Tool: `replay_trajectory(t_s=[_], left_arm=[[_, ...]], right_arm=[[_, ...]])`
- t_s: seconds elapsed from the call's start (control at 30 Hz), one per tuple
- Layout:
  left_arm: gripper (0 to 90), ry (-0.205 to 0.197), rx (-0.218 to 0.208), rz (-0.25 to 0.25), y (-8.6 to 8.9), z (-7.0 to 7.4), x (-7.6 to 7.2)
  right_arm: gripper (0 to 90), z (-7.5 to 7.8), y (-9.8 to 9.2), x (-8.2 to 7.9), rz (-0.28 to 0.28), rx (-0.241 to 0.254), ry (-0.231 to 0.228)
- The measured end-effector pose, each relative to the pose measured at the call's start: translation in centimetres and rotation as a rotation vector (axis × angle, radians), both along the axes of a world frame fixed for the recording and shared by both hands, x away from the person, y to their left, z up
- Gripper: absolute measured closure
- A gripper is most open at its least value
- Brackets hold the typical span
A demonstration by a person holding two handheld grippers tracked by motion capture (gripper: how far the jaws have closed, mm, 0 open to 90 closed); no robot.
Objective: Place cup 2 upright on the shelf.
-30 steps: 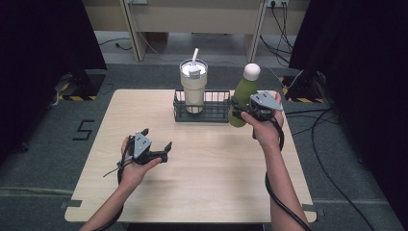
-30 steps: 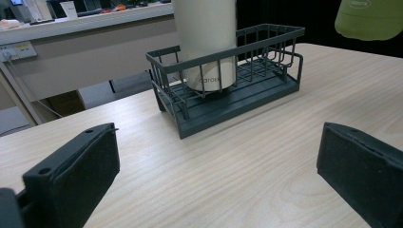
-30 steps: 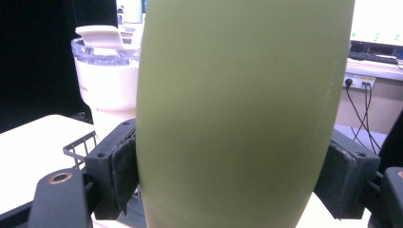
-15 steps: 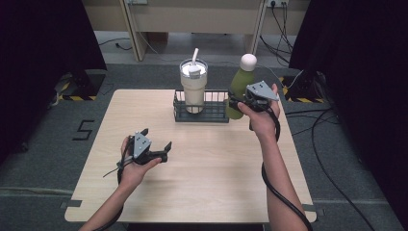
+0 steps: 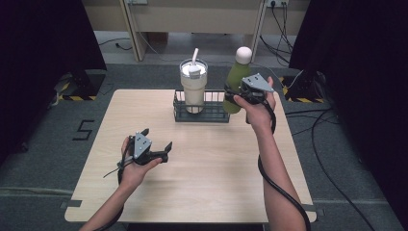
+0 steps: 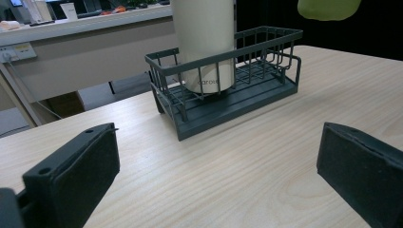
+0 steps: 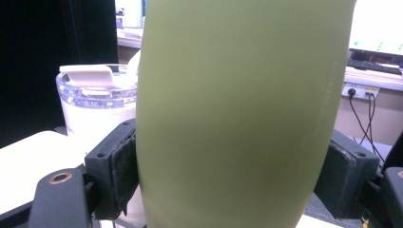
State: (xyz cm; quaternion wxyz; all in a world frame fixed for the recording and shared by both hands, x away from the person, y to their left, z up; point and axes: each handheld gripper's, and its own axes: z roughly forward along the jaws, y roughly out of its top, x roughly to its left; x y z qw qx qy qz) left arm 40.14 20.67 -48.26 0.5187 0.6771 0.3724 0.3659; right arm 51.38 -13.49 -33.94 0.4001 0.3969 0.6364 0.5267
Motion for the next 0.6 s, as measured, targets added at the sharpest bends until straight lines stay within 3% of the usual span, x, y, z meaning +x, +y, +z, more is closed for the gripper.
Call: replay_trajectory(t_s=[0.6], left_arm=[[0.0, -0.006, -0.01, 0.001, 0.1, 0.0, 0.0]], right_arm=[[21.0, 1.1, 1.3, 2.3, -0.006, 0.004, 0.0]])
